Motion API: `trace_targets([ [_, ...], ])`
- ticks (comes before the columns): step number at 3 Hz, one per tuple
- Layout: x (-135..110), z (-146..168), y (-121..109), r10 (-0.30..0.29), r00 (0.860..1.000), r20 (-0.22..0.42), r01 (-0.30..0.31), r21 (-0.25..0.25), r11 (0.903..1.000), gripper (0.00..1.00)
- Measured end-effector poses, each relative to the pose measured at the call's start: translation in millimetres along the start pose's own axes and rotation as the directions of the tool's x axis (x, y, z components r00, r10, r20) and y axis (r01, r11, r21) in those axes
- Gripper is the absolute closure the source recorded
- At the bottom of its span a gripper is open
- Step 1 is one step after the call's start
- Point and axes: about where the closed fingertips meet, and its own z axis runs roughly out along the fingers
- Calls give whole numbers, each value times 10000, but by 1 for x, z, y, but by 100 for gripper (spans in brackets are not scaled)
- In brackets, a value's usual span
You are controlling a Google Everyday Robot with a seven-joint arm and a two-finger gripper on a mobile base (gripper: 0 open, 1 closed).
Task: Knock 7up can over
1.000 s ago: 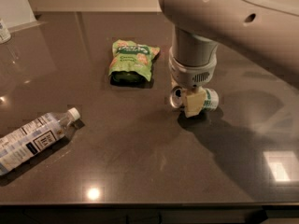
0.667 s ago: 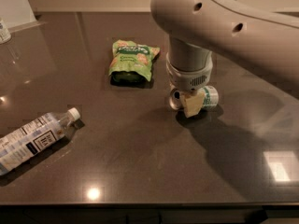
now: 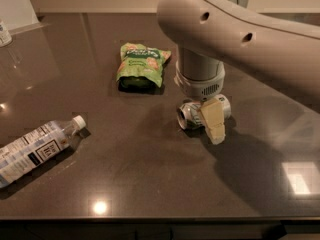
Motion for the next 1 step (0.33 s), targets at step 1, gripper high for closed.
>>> trace_targets([
  [1,0,0,0,0,10000,0,0,1,10000,0],
])
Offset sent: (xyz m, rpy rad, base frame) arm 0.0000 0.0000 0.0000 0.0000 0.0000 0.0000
